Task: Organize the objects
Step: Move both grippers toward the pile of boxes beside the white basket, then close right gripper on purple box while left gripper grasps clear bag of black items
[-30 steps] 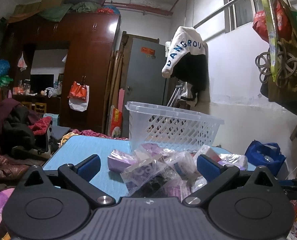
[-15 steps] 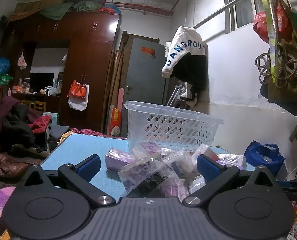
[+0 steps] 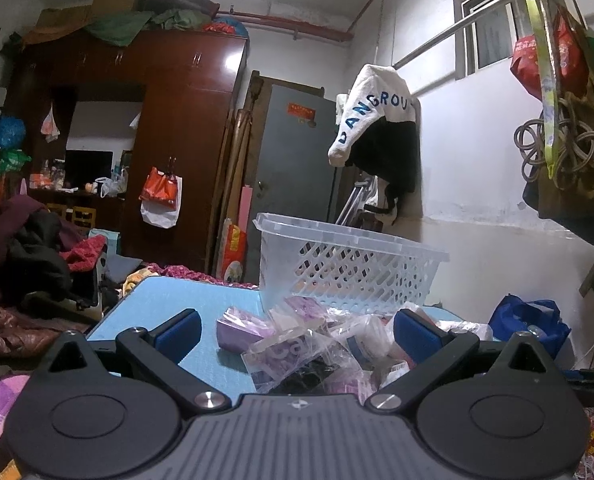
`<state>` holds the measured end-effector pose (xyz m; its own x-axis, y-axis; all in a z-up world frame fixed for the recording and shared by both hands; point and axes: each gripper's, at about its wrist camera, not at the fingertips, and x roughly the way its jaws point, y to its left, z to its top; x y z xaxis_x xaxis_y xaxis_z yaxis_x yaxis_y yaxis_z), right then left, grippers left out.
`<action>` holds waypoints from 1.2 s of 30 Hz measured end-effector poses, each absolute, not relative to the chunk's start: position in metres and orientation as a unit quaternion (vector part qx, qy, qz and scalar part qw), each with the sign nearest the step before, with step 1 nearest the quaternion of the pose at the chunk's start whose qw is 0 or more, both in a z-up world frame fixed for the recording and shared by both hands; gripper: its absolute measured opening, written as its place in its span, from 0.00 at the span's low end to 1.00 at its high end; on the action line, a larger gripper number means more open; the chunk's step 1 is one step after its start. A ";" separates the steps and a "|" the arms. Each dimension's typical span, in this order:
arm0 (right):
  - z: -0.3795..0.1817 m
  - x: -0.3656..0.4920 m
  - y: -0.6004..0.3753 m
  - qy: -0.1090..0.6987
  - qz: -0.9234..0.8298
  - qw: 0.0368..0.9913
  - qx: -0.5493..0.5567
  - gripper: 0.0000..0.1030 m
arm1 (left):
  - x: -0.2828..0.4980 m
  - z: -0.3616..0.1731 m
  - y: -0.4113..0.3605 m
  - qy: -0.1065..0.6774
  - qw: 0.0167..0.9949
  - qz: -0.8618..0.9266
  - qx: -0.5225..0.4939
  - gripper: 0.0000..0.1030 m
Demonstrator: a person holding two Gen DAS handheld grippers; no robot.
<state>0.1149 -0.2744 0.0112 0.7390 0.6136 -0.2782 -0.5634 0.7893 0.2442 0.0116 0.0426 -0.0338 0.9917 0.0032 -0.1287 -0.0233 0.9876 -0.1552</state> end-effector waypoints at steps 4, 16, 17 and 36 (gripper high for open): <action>0.011 0.113 -0.270 0.174 0.316 0.931 0.061 1.00 | 0.015 -0.035 0.040 0.074 0.994 0.005 -0.077 1.00; 0.014 0.108 -0.262 0.154 0.278 0.948 0.026 1.00 | 0.015 -0.040 0.028 0.094 0.995 0.007 -0.044 1.00; 0.014 0.109 -0.262 0.157 0.278 0.947 0.027 1.00 | 0.016 -0.040 0.028 0.098 0.994 0.010 -0.044 1.00; 0.002 0.126 -0.235 0.162 0.282 0.945 -0.025 0.92 | 0.050 -0.058 0.028 0.145 0.989 0.015 -0.020 0.88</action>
